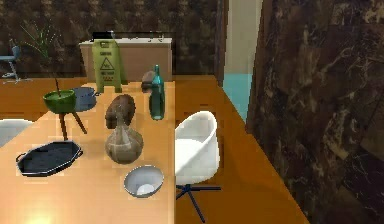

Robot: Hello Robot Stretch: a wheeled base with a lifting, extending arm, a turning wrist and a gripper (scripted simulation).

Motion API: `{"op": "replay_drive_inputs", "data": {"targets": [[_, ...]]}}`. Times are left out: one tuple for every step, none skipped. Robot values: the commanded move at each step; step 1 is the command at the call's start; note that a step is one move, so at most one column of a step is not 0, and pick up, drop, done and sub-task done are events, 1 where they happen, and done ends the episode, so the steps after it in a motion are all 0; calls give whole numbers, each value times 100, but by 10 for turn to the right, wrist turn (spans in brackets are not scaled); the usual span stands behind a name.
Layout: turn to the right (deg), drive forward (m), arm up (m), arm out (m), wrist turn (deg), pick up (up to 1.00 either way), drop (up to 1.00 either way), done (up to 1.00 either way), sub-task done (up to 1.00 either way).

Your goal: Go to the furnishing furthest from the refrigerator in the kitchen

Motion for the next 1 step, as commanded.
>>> {"op": "replay_drive_inputs", "data": {"targets": [[0, 0, 0, 0, 0, 0, 0, 100, 0]]}}
